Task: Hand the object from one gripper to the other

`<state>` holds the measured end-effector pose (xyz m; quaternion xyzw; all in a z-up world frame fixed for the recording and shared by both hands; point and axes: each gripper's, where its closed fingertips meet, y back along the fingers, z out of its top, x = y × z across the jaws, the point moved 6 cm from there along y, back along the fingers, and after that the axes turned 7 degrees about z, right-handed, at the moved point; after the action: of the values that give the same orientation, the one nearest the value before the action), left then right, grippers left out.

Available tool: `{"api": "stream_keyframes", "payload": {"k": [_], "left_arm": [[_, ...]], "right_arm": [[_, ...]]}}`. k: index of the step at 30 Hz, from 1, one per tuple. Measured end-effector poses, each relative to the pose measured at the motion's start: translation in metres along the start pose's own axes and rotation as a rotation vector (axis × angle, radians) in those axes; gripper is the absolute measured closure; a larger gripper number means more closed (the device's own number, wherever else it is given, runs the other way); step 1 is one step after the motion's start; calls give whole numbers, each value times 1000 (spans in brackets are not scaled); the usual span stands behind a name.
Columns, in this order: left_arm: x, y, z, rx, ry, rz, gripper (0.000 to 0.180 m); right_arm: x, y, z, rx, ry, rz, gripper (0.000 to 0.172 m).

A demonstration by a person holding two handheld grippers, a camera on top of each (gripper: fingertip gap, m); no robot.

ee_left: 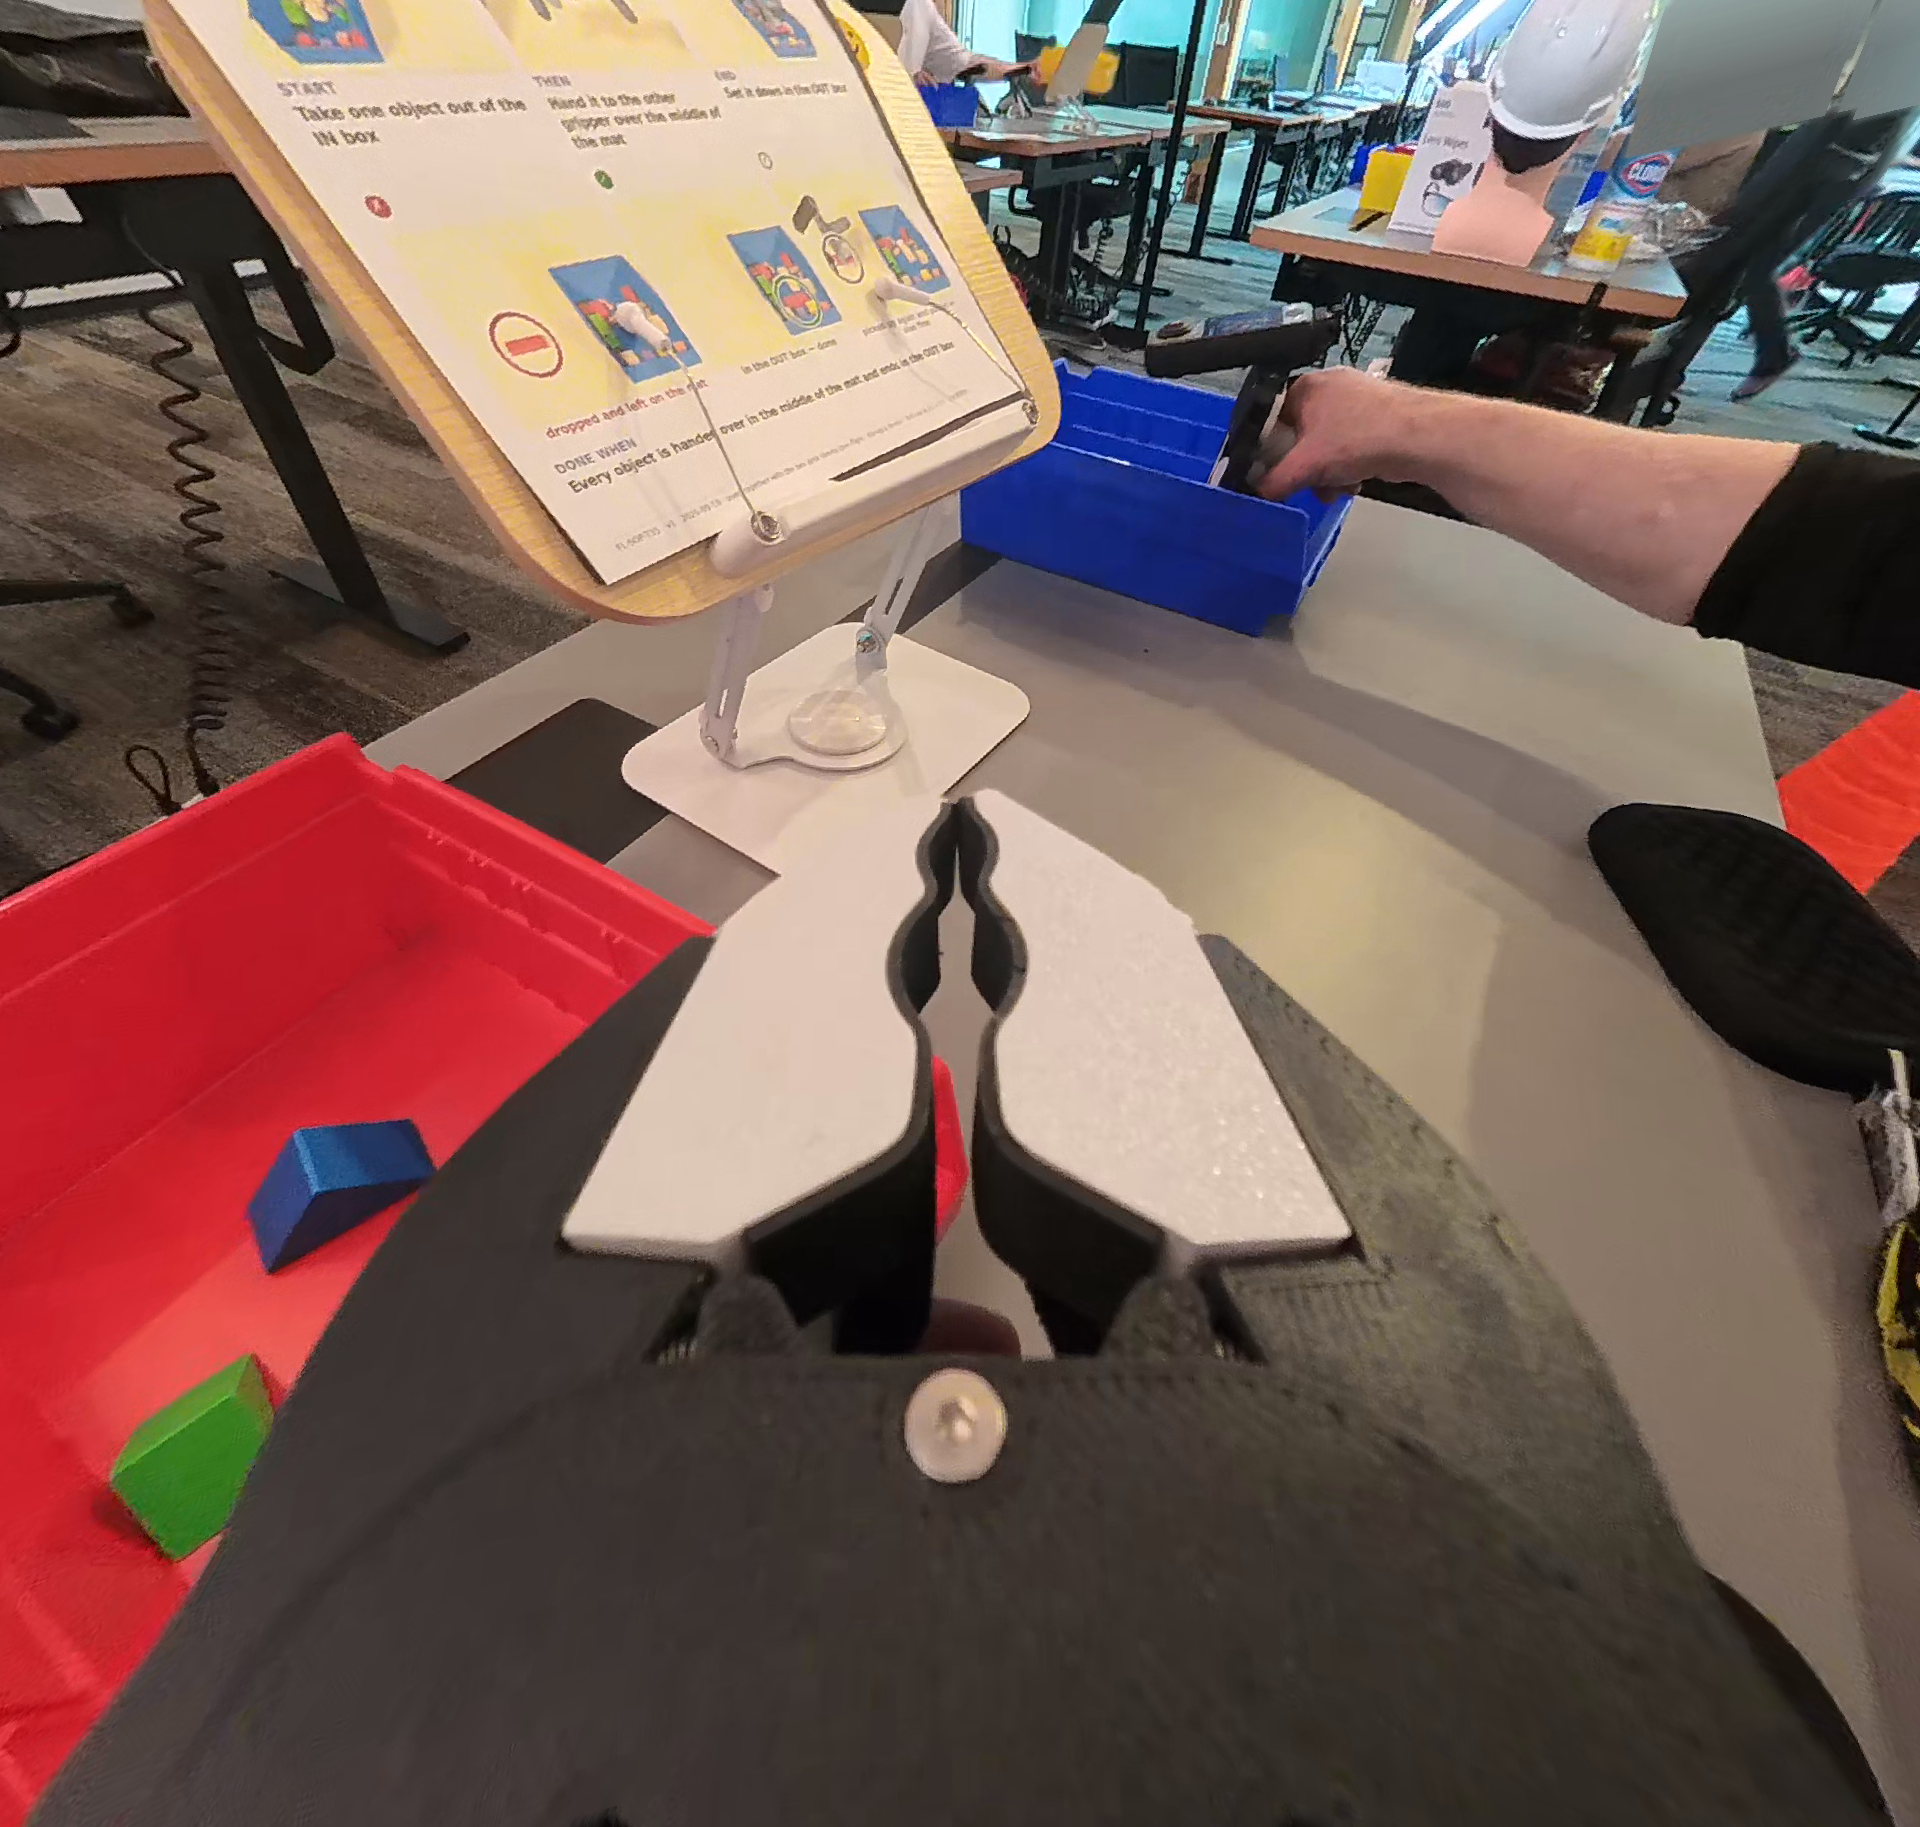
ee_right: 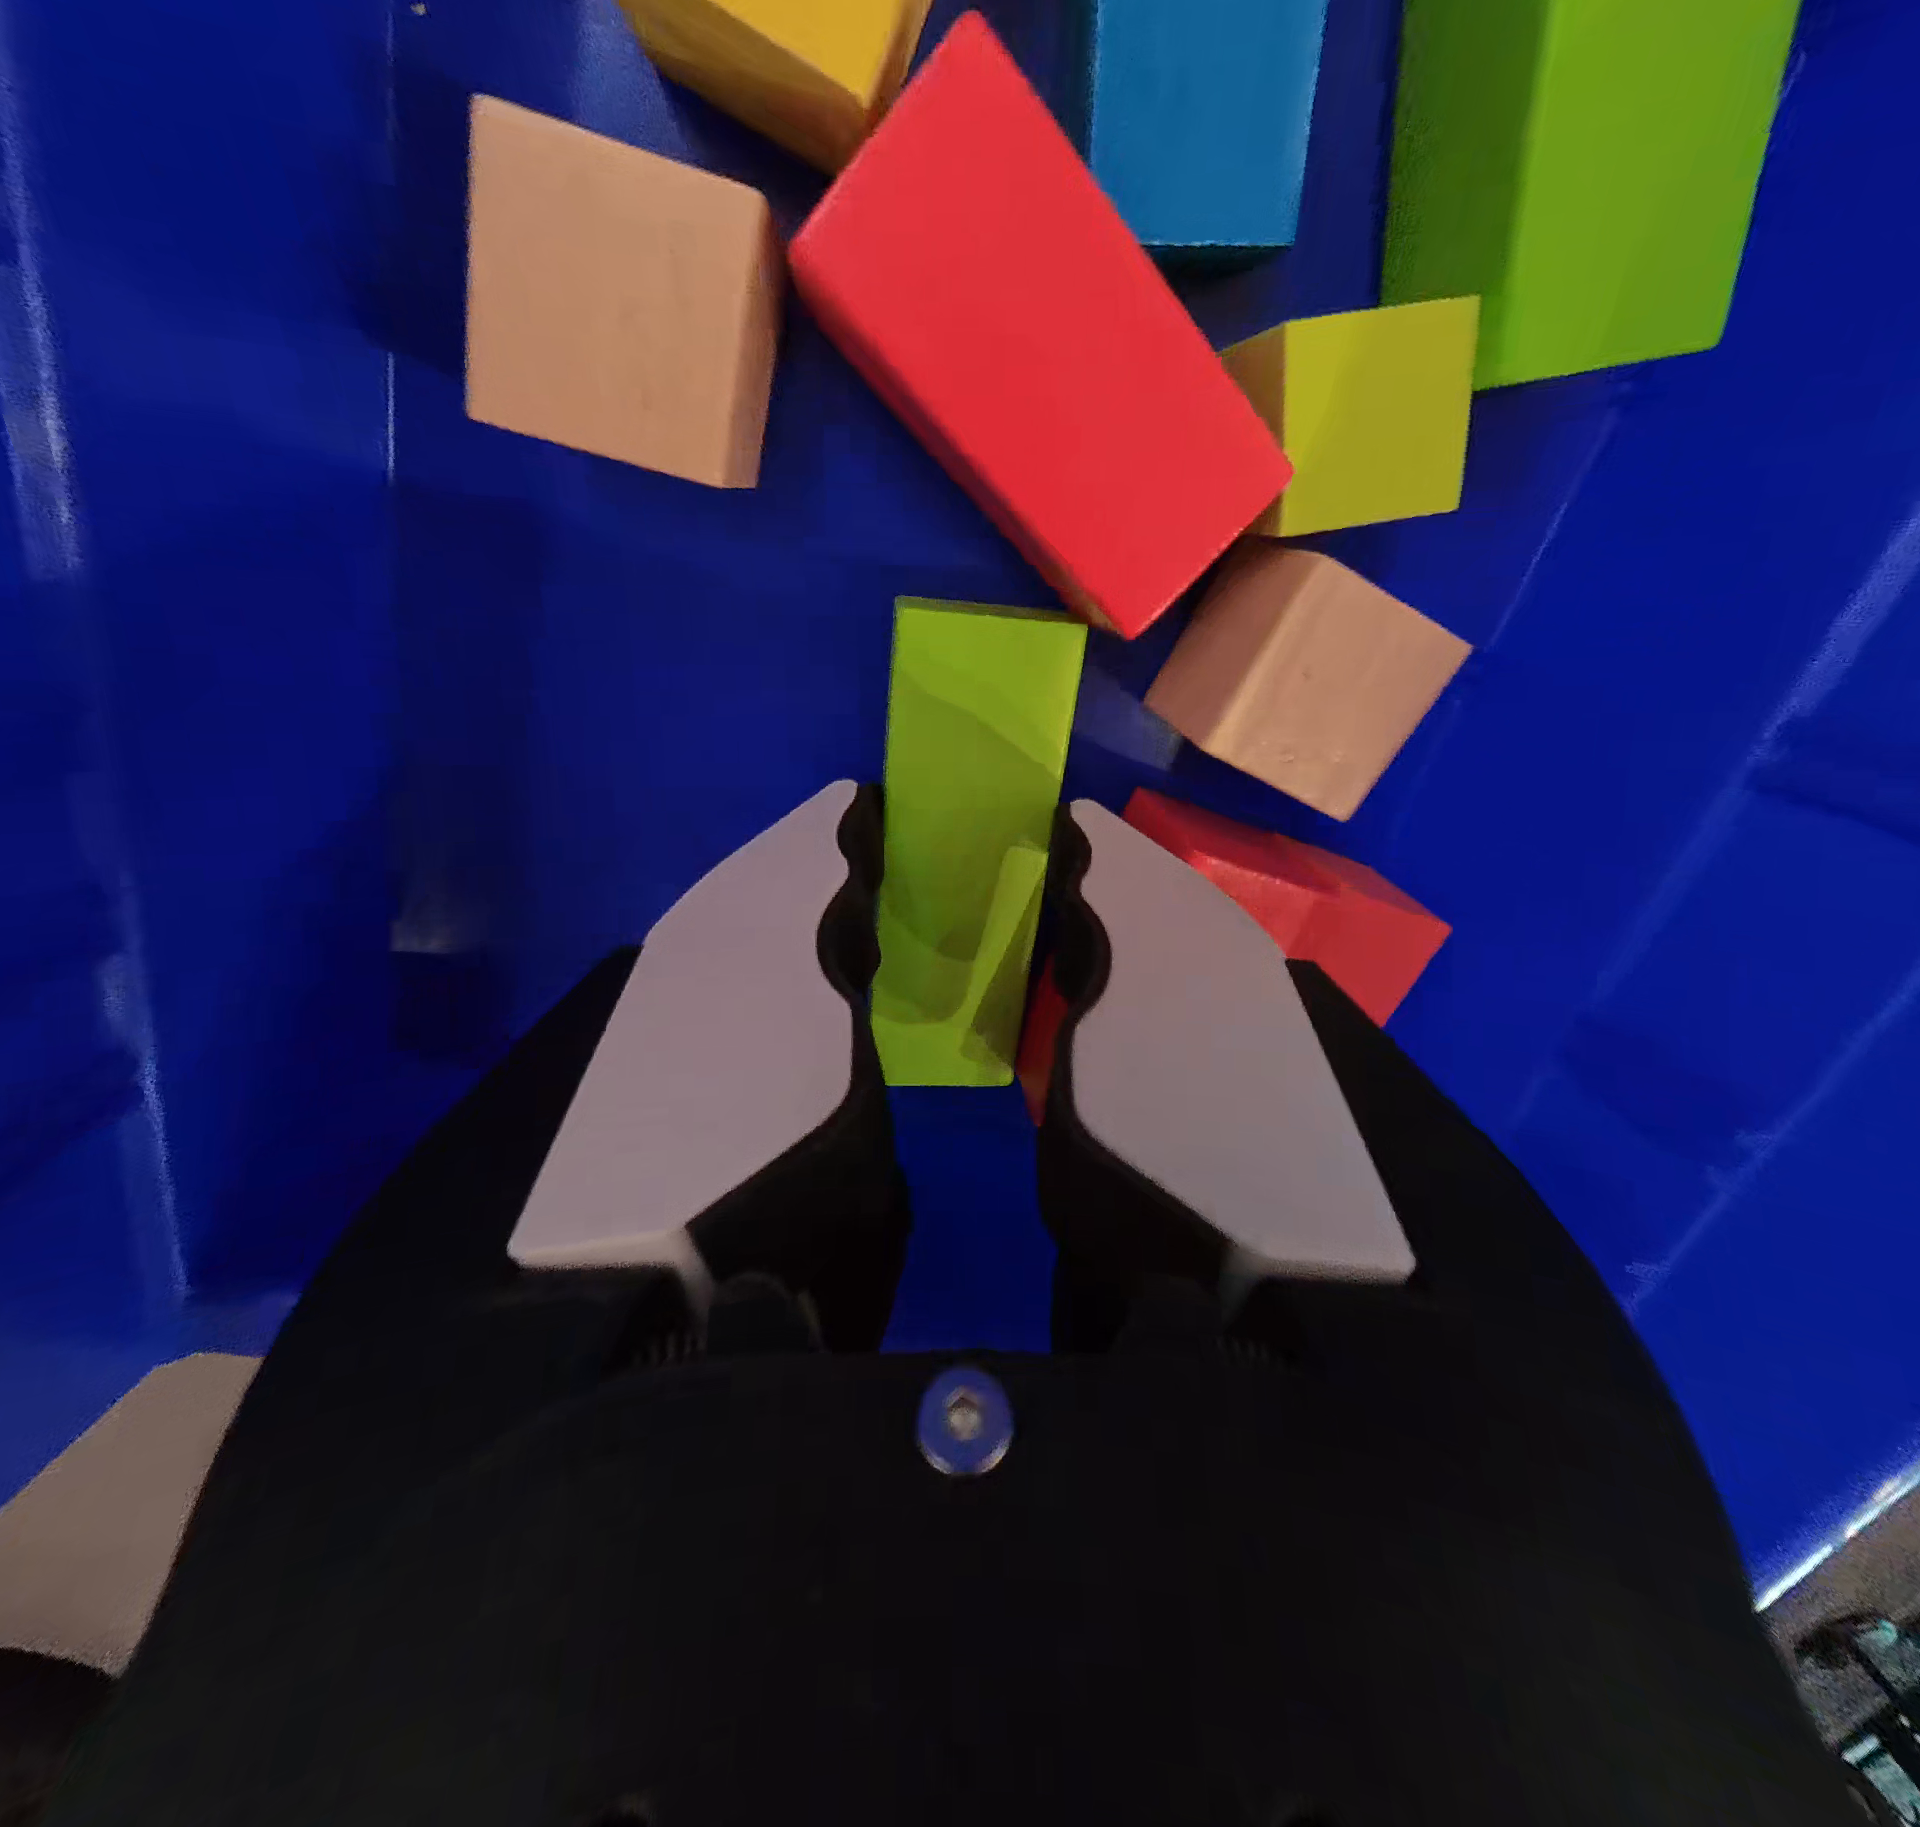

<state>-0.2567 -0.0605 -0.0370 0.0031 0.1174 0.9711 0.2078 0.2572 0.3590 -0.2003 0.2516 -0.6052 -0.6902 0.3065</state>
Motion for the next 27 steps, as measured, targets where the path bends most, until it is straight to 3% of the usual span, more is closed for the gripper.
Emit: {"api": "stream_keyframes", "payload": {"k": [4,7,10,16,22,27], "left_arm": [[9,1,-6,57,-7,58,180],[21,4,-11,123,10,102,166],[40,11,-18,222,-3,209,159],[84,17,-38,500,-77,362,143],[134,-13,-84,855,-108,417,135],[153,-63,-97,927,-141,412,126]], "right_arm": [[0,0,0,0,6,4,142],[1,1,1,-8,6,17,136],[3,7,2,-24,23,-4,123],[14,31,1,-89,65,-27,120],[33,57,-2,-178,122,-60,124],[57,67,-3,-222,184,-71,127]]}}
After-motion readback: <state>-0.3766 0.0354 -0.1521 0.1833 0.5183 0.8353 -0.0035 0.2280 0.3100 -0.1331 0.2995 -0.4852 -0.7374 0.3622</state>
